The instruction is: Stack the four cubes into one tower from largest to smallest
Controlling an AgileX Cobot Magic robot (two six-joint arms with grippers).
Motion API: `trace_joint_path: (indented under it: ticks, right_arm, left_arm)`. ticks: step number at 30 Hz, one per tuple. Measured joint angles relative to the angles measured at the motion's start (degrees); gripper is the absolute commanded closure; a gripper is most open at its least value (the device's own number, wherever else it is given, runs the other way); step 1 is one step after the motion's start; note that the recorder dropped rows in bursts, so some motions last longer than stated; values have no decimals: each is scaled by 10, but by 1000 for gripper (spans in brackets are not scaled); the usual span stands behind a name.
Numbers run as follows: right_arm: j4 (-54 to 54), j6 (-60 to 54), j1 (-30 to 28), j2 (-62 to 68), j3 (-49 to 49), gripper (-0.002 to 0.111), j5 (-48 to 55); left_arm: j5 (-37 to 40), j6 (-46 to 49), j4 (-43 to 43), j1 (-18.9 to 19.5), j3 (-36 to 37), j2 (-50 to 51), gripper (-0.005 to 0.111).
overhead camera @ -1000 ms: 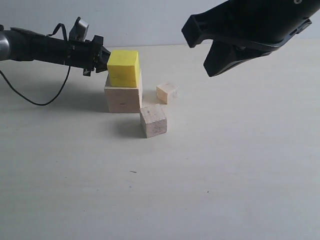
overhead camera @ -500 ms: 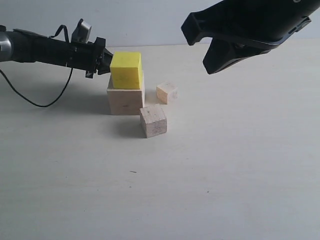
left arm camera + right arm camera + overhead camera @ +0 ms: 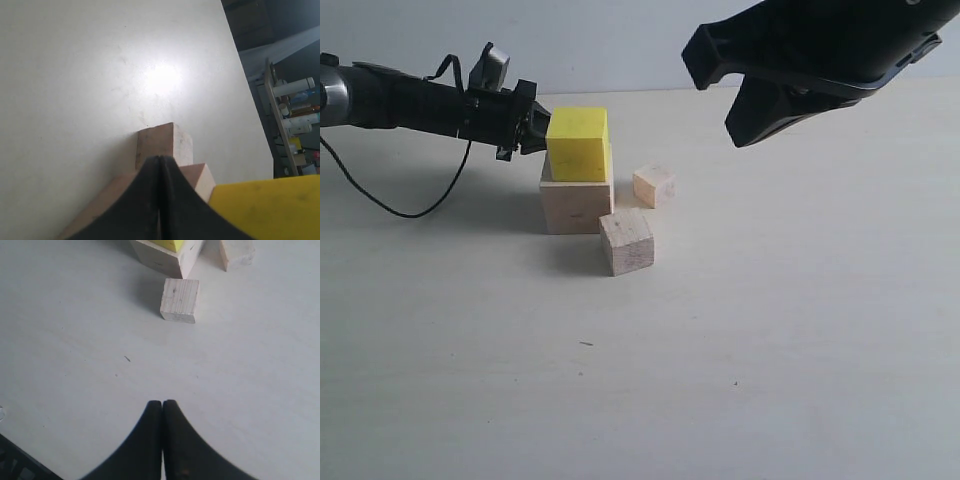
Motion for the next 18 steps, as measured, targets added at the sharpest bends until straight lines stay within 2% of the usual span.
trace_joint_path:
  ticks: [13, 18]
  right_arm:
    - [-1, 0, 0, 0, 0, 108, -10]
    - [-1, 0, 0, 0, 0, 108, -13]
  left_arm:
    - [0, 4, -18, 0, 42, -14, 107]
    - [0, 13, 10, -1, 54, -21, 107]
